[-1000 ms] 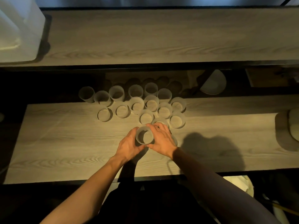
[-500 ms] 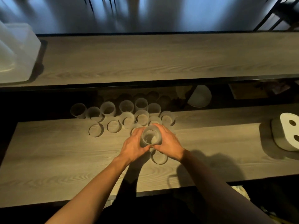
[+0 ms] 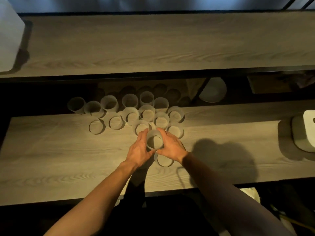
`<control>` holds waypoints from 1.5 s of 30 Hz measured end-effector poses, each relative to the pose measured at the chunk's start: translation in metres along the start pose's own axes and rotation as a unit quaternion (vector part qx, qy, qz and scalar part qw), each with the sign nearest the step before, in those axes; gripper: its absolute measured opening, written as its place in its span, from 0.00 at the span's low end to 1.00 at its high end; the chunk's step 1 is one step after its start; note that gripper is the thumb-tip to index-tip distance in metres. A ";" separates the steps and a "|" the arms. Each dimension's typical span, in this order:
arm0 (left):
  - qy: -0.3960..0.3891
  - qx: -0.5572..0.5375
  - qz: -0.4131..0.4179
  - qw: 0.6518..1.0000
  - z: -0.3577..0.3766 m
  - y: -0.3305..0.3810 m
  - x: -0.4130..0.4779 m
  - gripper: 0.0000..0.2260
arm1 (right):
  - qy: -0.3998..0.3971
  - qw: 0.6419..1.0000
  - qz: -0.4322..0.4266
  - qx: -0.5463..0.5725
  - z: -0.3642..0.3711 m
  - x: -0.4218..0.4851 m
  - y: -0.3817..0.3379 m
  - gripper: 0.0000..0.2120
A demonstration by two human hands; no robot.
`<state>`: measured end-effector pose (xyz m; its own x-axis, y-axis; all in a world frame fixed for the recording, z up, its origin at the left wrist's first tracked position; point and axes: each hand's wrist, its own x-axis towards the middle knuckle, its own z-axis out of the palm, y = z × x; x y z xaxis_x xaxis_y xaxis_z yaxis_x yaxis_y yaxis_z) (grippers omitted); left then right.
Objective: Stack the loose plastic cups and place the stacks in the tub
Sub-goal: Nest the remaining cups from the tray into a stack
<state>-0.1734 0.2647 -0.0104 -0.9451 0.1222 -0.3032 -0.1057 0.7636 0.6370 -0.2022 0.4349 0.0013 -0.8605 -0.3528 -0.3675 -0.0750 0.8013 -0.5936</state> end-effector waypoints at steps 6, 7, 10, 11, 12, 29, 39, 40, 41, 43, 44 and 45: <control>0.017 -0.010 0.008 1.000 -0.002 -0.003 -0.008 0.43 | 0.002 1.000 -0.015 0.000 0.004 0.000 -0.001 0.48; 0.024 -0.014 0.015 0.999 -0.005 -0.004 -0.011 0.42 | 0.006 1.000 -0.025 0.004 0.002 0.000 -0.001 0.48; 0.043 -0.015 0.039 0.998 -0.016 -0.002 -0.017 0.40 | 0.024 0.998 -0.053 0.019 -0.006 -0.005 -0.004 0.46; 0.048 -0.011 0.048 0.998 -0.020 -0.001 -0.018 0.40 | 0.030 0.997 -0.063 0.020 -0.009 -0.007 -0.005 0.46; 0.052 -0.008 0.059 0.997 -0.023 0.001 -0.019 0.40 | 0.033 0.997 -0.071 0.020 -0.012 -0.010 -0.004 0.45; 0.018 -0.023 0.153 0.988 -0.018 0.011 -0.049 0.35 | 0.048 0.995 -0.078 0.026 -0.011 -0.062 0.004 0.43; -0.031 -0.045 0.125 0.991 0.004 0.004 -0.066 0.36 | 0.032 0.997 -0.060 0.023 0.010 -0.078 0.014 0.42; -0.033 -0.044 0.124 0.991 0.004 0.002 -0.066 0.36 | 0.031 0.997 -0.061 0.022 0.011 -0.079 0.014 0.42; -0.038 -0.043 0.123 0.991 0.004 0.001 -0.066 0.36 | 0.030 0.998 -0.061 0.019 0.012 -0.079 0.014 0.42; -0.051 -0.038 0.117 0.991 0.005 -0.001 -0.067 0.36 | 0.024 0.998 -0.062 0.010 0.017 -0.080 0.016 0.42; -0.060 -0.036 0.111 0.991 0.007 -0.003 -0.068 0.37 | 0.018 0.998 -0.061 0.005 0.020 -0.080 0.017 0.42; -0.068 -0.034 0.103 0.992 0.010 -0.004 -0.067 0.37 | 0.013 0.998 -0.059 -0.001 0.023 -0.079 0.018 0.42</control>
<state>-0.1061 0.2596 0.0000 -0.8984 0.3592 -0.2525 0.0598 0.6698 0.7401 -0.1236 0.4660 0.0029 -0.8590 -0.4311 -0.2762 -0.1770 0.7562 -0.6300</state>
